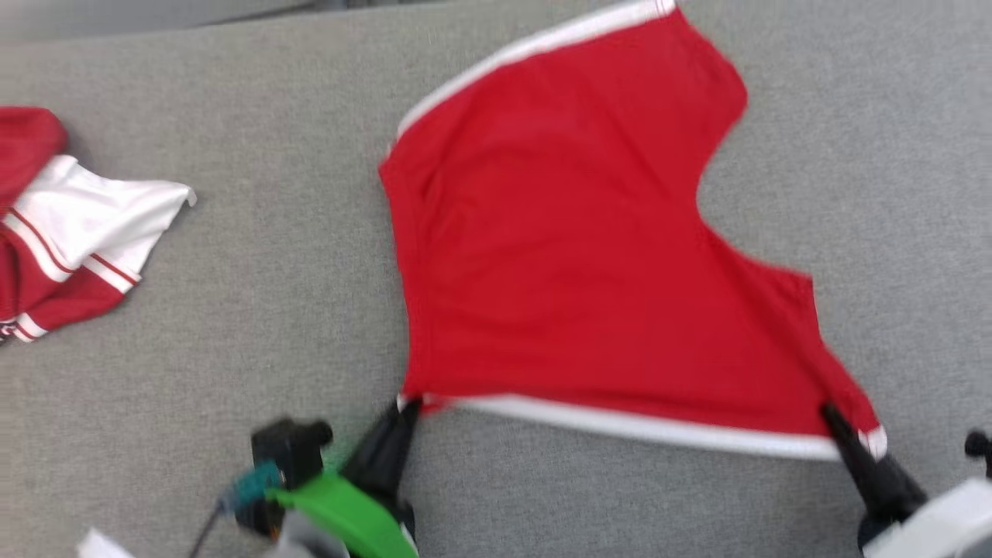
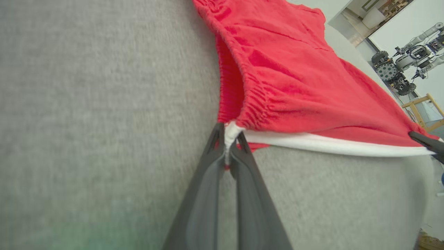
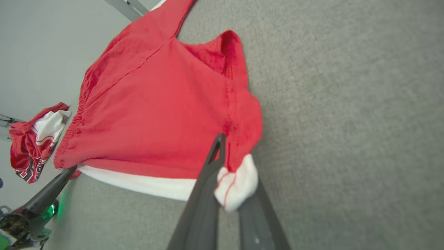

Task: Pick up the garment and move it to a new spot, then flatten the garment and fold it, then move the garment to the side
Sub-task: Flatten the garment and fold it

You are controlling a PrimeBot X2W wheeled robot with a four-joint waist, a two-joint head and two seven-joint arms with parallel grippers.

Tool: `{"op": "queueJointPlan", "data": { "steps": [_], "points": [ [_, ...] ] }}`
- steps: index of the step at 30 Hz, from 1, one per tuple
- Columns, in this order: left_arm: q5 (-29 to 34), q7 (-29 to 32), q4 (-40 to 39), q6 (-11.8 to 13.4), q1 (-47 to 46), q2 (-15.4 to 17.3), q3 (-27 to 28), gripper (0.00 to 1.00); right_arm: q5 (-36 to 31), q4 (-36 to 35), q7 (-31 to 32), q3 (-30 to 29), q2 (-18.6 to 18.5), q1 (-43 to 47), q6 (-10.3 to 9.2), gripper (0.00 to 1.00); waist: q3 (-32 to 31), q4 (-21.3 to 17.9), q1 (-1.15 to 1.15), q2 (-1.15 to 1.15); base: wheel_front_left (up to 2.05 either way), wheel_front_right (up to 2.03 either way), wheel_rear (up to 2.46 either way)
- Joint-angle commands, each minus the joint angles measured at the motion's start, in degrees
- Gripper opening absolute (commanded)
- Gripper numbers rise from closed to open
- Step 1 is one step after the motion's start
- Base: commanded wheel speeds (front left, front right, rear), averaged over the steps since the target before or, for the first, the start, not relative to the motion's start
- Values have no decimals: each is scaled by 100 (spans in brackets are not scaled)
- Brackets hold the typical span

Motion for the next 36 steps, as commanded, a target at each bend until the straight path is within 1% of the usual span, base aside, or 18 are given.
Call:
{"op": "queueJointPlan", "data": {
  "steps": [1, 3, 5, 7, 10, 11, 14, 16, 19, 22, 25, 30, 32, 36],
  "points": [
    [26, 57, -107, 284, 795, 103, 23, 0, -1, 18, -90, -94, -118, 548, -24, 0, -1305, 158, 1, 0, 0, 0, 0],
    [96, 37, -655, 646, 1413, 155, 172, 0, 96, -95, -213, -238, -74, 1333, -24, 0, -1492, 276, 1, 0, 0, 0, 0],
    [51, 11, -1184, 887, 1885, 209, 306, 0, 192, -302, -347, -473, -34, 1910, -25, 0, -1509, 371, 1, 0, 0, 0, 0],
    [19, 4, -1639, 1097, 2191, 253, 450, 0, 271, -518, -423, -738, -24, 2212, -27, 0, -1411, 412, 1, 0, 0, 0, 0],
    [-42, 71, -2081, 1214, 2199, 300, 566, 0, 263, -696, -318, -1003, -106, 2157, -53, 0, -1208, 473, 1, 0, 0, 0, 0],
    [-156, 158, -2202, 1236, 2084, 260, 632, 0, 224, -742, -224, -1090, -158, 1956, -54, 0, -1097, 494, 1, 0, 0, 0, 0],
    [-168, 477, -2400, 1303, 1619, 275, 709, 0, 97, -756, 190, -1179, -259, 1306, -54, 0, -770, 604, 1, 0, 0, 0, 0],
    [-129, 710, -2425, 1309, 1277, 218, 692, 0, -15, -651, 509, -1178, -278, 772, -53, 0, -596, 745, 1, 0, 0, 0, 0],
    [-98, 1055, -2363, 1060, 495, 34, 587, 0, -139, -471, 1075, -1201, -244, -309, -19, 0, -125, 986, 1, 0, 0, 0, 0],
    [-5, 1224, -2016, 932, -25, -136, 507, 0, -412, -126, 1554, -1091, -164, -1093, -18, 0, 115, 1156, 1, 0, 0, 0, 0],
    [39, 1301, -1602, 866, -504, -297, 525, 0, -605, 208, 1921, -1043, 26, -1880, -18, 0, 282, 1280, 1, 0, 0, 0, 0],
    [11, 1489, -983, 676, -1073, -560, 449, 0, -1014, 832, 2372, -955, 249, -2840, -16, 0, 514, 1373, 1, 0, 0, 0, 0],
    [7, 1552, -732, 619, -1243, -658, 404, 0, -1187, 1034, 2505, -926, 285, -3110, -15, 0, 561, 1408, 1, 0, 0, 0, 0],
    [25, 1494, -353, 493, -1502, -840, 382, 0, -1358, 1300, 2702, -915, 366, -3466, -13, 0, 616, 1432, 1, 0, 0, 0, 0]
  ]
}}
